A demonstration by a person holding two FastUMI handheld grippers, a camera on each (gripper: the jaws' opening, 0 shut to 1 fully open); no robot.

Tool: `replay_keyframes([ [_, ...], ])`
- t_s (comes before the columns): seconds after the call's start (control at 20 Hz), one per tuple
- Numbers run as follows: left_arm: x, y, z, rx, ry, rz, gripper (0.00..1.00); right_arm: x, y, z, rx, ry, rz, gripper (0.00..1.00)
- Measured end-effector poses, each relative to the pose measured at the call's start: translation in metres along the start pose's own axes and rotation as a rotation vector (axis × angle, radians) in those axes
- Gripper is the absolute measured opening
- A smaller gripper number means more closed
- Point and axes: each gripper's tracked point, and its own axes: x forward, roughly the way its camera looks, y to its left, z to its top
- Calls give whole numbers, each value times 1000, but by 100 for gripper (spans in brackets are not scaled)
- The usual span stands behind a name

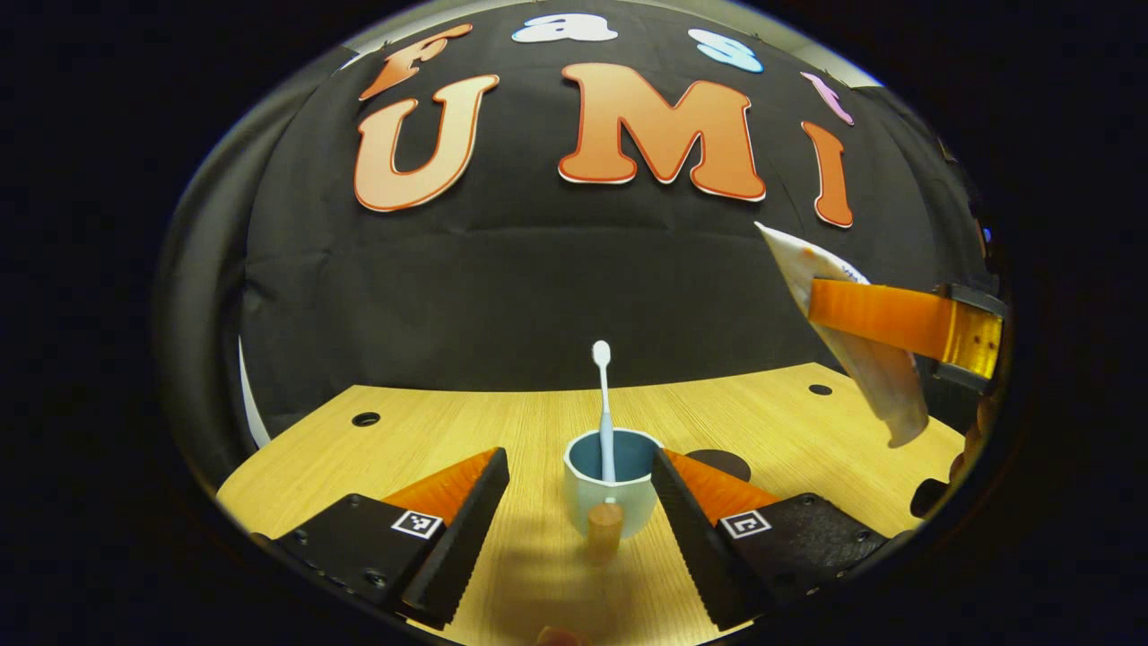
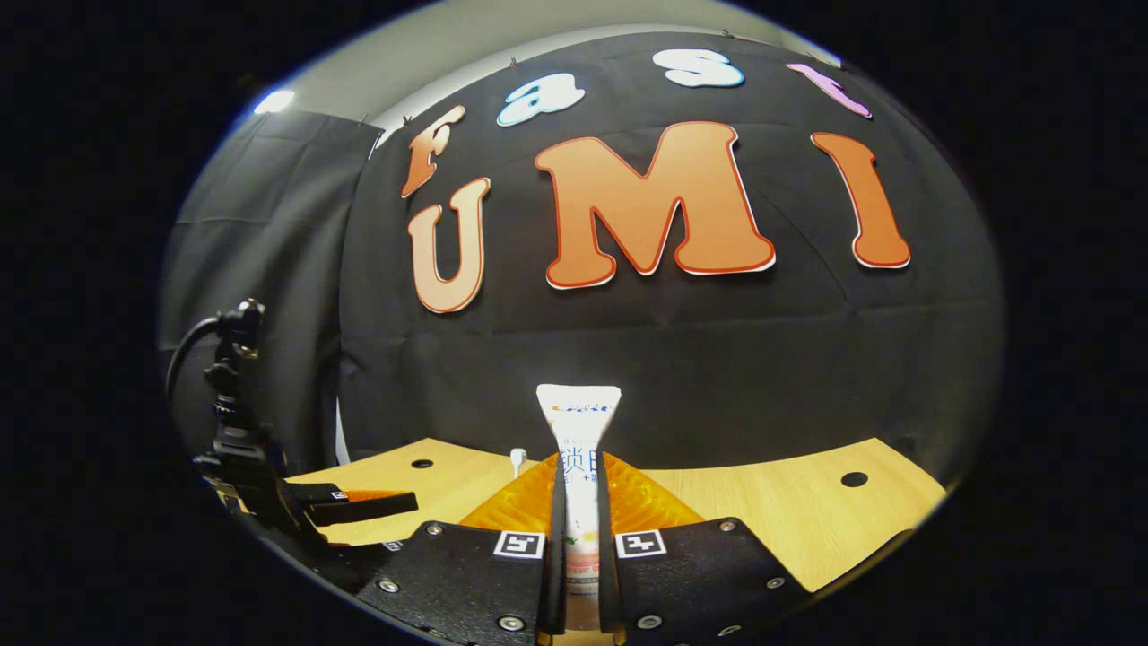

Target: Put the toothbrush and toothpaste on the desktop into the cup, then pick up the cup and place it on the coaster on the desktop.

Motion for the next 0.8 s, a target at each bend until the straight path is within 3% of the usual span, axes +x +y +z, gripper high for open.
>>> replay_keyframes([
  [0.3, -22, 29, 12, -1, -56, 53, 96, 16, 21, 3, 47, -54, 63, 14],
  [0.8, -34, 56, -1, -1, -41, 86, 96, 53, 59, 9, 147, -124, 155, 14],
])
